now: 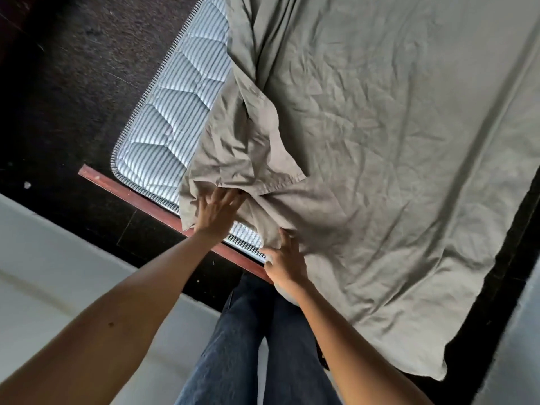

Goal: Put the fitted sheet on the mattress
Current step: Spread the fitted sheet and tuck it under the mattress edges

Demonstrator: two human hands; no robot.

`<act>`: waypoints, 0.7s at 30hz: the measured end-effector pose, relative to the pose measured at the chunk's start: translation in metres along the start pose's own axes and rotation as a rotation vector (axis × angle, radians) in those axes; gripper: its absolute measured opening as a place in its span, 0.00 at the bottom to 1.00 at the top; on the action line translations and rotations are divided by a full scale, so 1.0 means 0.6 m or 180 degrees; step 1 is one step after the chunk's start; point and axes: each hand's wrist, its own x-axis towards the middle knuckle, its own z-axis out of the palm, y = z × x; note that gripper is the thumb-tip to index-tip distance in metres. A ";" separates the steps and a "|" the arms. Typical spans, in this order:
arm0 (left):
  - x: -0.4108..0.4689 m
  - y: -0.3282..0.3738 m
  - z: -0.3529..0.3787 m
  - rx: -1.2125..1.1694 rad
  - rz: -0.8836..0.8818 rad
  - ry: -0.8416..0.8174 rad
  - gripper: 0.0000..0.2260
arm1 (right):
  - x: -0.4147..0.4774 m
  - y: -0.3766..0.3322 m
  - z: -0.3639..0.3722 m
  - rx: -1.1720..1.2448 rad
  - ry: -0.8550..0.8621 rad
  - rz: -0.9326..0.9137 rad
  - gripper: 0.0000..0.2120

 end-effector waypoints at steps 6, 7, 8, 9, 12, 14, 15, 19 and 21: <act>-0.005 -0.078 -0.009 0.0081 0.0636 0.0686 0.17 | -0.014 -0.003 0.010 -0.0507 0.0587 -0.0111 0.20; -0.009 -0.092 -0.006 0.0301 0.0852 0.0833 0.16 | -0.015 -0.006 0.013 -0.0442 0.0806 -0.0189 0.16; -0.013 -0.106 0.001 0.0551 0.0987 0.0934 0.15 | -0.014 -0.009 0.017 -0.0295 0.0906 -0.0299 0.12; -0.024 -0.115 0.002 0.0901 0.1013 0.0808 0.14 | -0.016 -0.015 0.017 -0.0009 0.0798 -0.0349 0.08; -0.061 -0.143 0.019 0.1999 0.0817 -0.0246 0.19 | -0.018 -0.019 0.013 0.0609 0.0307 -0.0071 0.09; -0.082 -0.162 0.030 0.2298 0.0268 -0.0947 0.20 | -0.018 -0.008 0.010 0.0695 0.0210 0.0095 0.10; -0.090 -0.163 0.031 0.2325 0.0040 -0.1133 0.20 | -0.018 -0.002 0.010 0.0632 0.0257 0.0047 0.10; -0.064 -0.100 0.006 0.1661 -0.0175 -0.0622 0.22 | -0.020 0.014 0.014 0.0220 0.0376 -0.0244 0.19; -0.045 -0.058 -0.012 0.1490 0.0297 -0.0145 0.17 | -0.019 0.009 0.015 0.0185 0.0317 -0.0235 0.21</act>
